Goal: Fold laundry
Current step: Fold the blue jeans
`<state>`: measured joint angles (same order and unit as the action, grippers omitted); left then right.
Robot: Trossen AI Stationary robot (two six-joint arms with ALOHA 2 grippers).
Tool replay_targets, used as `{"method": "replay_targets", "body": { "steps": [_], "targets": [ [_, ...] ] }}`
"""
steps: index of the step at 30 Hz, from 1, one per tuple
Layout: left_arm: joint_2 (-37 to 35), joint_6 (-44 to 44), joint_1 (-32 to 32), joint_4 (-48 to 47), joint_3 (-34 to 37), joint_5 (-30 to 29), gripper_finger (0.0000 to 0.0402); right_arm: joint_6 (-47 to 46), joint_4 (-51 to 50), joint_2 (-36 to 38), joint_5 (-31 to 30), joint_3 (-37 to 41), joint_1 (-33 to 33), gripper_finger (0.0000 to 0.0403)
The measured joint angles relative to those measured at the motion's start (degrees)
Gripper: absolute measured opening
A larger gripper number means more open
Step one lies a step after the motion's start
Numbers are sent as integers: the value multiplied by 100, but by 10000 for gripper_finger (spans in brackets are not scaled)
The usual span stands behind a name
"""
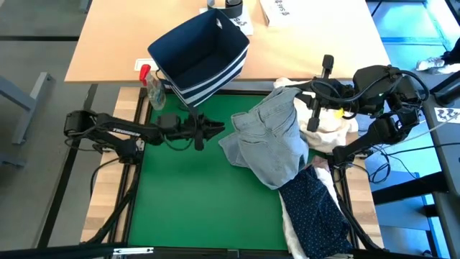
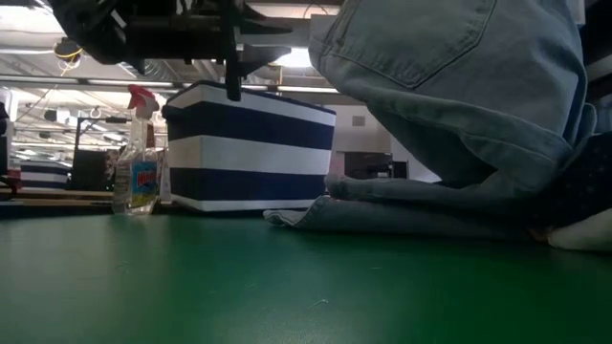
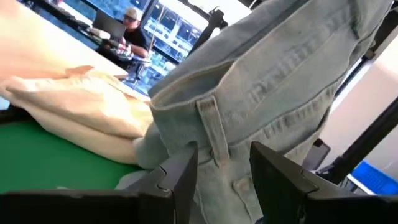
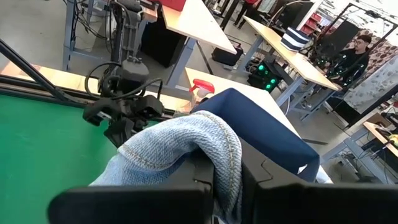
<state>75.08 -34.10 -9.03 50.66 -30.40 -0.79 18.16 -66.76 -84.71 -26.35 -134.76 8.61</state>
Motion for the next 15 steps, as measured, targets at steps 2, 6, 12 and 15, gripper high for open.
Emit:
{"method": "replay_targets", "body": {
  "steps": [2, 6, 12, 15],
  "targets": [
    [-1, -136, 37, -62, 1, 31, 141, 6, 0, 0, 0, 0, 1, 24],
    [41, -679, -70, -67, -43, 110, 152, -2, -1, 0, -4, 0, -1, 24],
    [361, -1123, -169, -217, -46, 126, 215, -138, -2, 2, -2, 0, -1, 24],
    [631, -1099, -170, -60, -181, 134, 242, -143, 0, 2, 0, 0, -1, 24]
  ]
}}
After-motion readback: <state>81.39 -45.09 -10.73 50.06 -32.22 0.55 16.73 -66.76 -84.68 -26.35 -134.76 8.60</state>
